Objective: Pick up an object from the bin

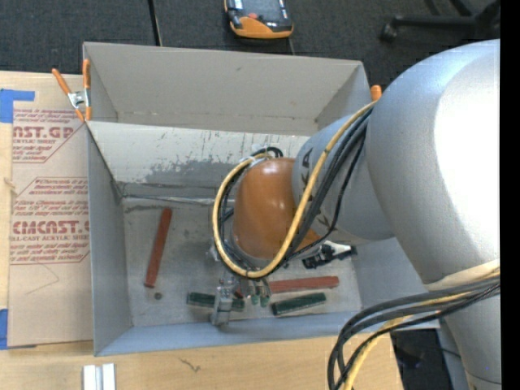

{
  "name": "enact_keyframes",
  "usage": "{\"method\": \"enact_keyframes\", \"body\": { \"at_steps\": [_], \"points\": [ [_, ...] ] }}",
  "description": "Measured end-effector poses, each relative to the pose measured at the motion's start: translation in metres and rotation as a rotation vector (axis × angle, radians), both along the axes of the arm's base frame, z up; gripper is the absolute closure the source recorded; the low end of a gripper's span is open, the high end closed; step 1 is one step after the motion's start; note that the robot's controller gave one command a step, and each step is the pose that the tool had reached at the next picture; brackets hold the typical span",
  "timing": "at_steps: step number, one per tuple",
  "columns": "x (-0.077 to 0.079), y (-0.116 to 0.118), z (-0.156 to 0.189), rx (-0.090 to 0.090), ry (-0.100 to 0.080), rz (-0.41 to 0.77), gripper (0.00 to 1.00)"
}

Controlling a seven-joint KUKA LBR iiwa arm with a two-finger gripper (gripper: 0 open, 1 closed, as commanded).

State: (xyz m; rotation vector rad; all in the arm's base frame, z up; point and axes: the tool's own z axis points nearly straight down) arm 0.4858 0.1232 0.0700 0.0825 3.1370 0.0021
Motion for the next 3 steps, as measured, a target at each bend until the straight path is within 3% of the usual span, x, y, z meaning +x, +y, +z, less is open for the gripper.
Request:
{"method": "enact_keyframes", "body": {
  "at_steps": [1,2,3],
  "points": [
    [0.007,-0.011,-0.004,-0.001,0.003,0.038,0.0],
    [0.002,-0.002,-0.001,0.0,0.002,0.006,0.0],
    [-0.002,0.014,-0.001,0.0,0.005,0.025,1.0]
  ]
}}
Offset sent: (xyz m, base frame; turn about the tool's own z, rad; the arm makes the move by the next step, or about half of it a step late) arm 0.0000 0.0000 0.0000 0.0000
